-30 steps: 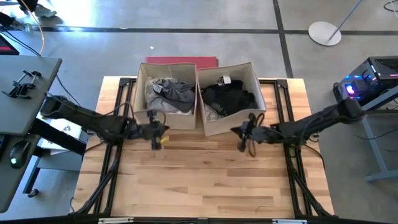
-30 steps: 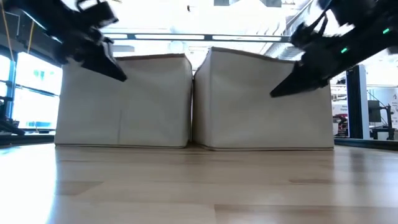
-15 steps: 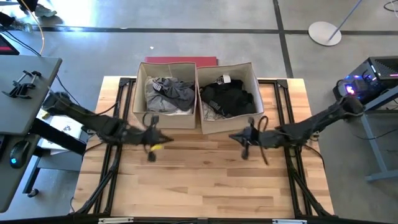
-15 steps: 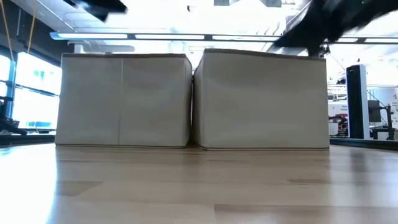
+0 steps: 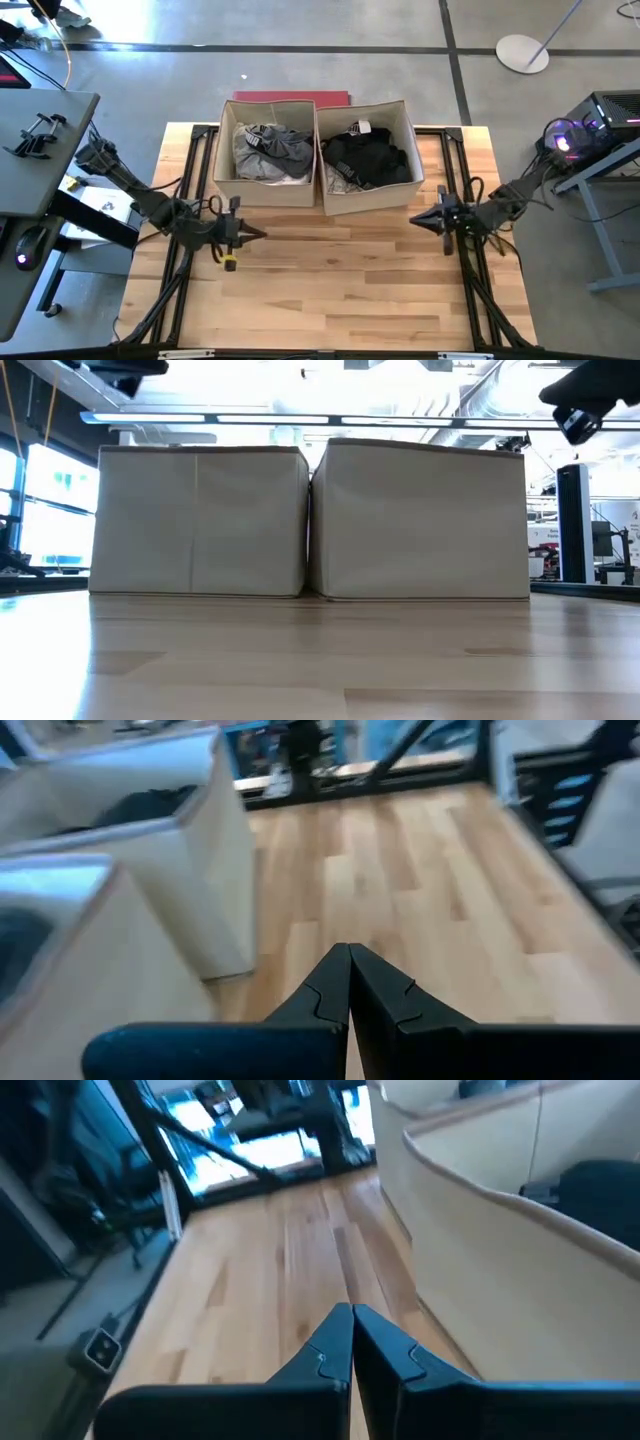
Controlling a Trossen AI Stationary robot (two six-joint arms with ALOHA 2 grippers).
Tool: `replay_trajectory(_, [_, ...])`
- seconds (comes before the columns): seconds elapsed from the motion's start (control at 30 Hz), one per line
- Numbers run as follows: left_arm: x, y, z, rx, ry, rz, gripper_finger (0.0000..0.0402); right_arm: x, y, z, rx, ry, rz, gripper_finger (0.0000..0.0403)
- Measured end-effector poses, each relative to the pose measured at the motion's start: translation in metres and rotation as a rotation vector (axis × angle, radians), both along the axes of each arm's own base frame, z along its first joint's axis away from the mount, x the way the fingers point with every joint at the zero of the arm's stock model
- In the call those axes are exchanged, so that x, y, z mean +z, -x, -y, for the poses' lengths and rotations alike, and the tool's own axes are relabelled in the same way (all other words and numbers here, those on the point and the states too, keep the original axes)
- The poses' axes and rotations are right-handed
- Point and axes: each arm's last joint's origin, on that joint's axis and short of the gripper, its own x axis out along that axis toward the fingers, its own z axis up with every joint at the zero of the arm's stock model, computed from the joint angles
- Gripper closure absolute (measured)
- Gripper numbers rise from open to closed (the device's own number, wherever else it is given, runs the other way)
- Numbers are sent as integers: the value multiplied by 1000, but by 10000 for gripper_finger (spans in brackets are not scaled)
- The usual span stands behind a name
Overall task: Sort clothes
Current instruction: Return to Home Position
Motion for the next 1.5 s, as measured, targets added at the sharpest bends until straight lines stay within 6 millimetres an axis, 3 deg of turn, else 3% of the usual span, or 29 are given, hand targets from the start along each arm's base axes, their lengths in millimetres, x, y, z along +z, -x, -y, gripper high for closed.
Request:
replay_trajectory(0.17, [-12,1,-24,-79,89,117,401,-19,8,11,12,43,104,403])
replay_trajectory(0.27, [-14,5,-47,-41,67,211,401,-27,12,19,-15,38,139,403])
replay_trajectory(0.4, [-19,13,-71,5,100,260,401,-37,18,24,84,40,231,403])
replay_trajectory(0.6, [-35,25,-89,125,133,278,401,-53,14,27,112,83,304,403])
replay_trajectory(0.8, [-45,33,-91,47,156,304,401,-78,6,30,107,86,265,403])
replay_trajectory(1.2, [-53,40,-80,-101,266,355,402,-81,3,33,110,199,284,403])
replay_trajectory(1.4, [-59,41,-67,-181,162,313,401,-81,3,33,111,239,285,403])
replay_trajectory(1.5, [-49,44,-66,-154,64,280,401,-81,3,33,111,239,285,403])
